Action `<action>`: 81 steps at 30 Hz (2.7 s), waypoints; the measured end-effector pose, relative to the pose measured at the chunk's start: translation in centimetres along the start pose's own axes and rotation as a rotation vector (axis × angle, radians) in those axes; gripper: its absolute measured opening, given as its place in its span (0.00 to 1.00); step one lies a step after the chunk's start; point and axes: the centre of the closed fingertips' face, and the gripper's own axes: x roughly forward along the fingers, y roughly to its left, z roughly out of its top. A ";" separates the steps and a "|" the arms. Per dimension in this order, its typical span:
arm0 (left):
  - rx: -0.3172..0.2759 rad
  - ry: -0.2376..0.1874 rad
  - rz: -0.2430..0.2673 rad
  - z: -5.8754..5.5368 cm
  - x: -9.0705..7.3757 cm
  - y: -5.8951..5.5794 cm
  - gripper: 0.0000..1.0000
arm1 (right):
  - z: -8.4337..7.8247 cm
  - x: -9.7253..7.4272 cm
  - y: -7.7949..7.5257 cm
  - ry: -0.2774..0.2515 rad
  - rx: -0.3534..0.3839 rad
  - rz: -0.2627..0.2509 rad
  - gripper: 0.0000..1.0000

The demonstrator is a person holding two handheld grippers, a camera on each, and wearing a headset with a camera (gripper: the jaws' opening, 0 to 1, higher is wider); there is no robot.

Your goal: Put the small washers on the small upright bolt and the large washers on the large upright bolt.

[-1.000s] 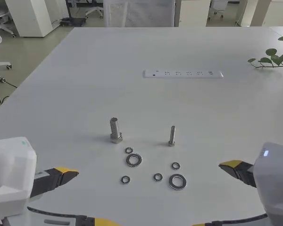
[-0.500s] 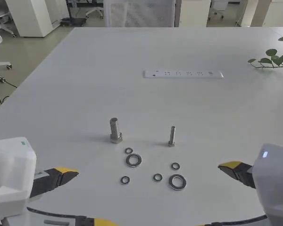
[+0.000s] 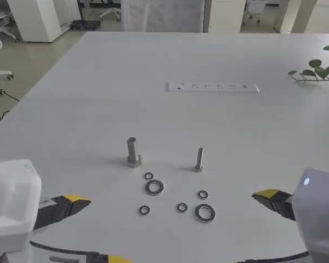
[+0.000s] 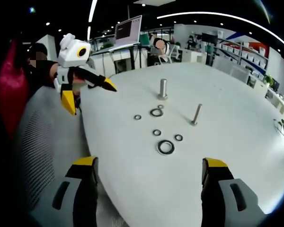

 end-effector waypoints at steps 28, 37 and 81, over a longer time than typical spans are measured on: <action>0.019 0.013 -0.001 -0.2 0.2 0.1 0.97 | 1.6 2.1 -2.2 0.177 -0.161 0.049 0.66; 0.020 0.010 0.003 -0.1 0.2 0.1 0.97 | 1.4 3.0 -2.7 0.239 -0.194 0.074 0.55; 0.019 0.009 -0.005 0.0 0.3 0.1 0.95 | -0.8 6.8 -3.0 0.479 -0.297 0.220 0.31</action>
